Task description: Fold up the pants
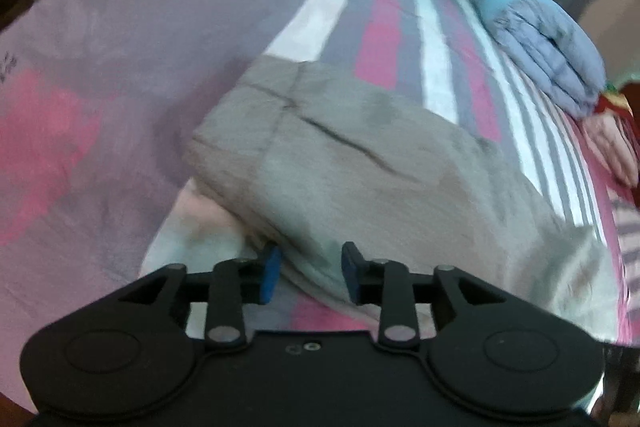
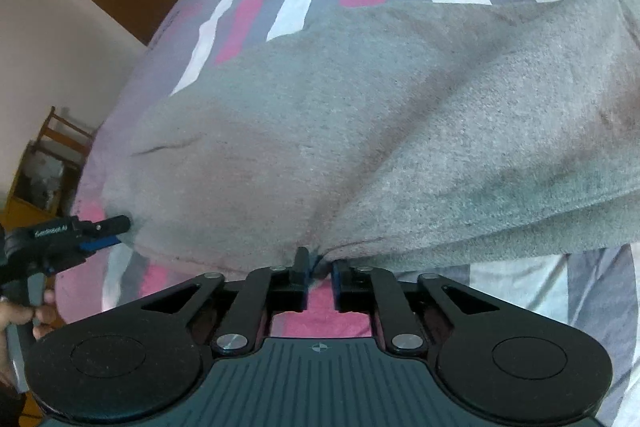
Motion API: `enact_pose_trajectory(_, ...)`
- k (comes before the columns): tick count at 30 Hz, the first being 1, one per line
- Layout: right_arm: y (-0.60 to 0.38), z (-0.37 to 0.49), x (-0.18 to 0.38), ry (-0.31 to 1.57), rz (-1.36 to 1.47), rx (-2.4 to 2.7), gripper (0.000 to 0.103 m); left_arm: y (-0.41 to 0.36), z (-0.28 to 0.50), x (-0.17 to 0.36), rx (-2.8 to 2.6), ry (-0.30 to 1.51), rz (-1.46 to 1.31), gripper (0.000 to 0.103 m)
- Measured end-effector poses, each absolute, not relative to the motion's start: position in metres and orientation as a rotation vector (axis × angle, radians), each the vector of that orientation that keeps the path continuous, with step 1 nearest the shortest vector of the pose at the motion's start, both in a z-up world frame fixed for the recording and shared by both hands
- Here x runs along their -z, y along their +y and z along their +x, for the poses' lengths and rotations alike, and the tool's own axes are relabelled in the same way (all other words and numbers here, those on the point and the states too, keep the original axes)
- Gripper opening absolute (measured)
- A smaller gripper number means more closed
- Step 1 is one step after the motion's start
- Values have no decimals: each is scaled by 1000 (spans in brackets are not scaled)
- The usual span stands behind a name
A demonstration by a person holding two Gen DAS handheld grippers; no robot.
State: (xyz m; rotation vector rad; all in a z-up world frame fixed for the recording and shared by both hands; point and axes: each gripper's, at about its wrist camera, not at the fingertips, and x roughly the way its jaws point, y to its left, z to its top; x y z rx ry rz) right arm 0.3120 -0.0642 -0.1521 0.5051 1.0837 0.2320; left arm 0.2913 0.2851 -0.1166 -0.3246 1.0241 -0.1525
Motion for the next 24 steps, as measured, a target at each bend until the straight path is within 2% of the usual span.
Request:
enact_pose_trajectory(5,-86,294,149,1084,545,-225,27,237,281,98,274,1009,-271,27)
enact_pose_trajectory(13,-171,274,142,1030,622,-73,28,124,293,125,404,1063,-152,27)
enact_pose_trajectory(19,-240,267,143,995,720,57,28,107,291,156,349,1091,-150,27)
enact_pose_trajectory(24,-272,270,155,1000,805,116,28,101,286,160,330,1081,-129,27)
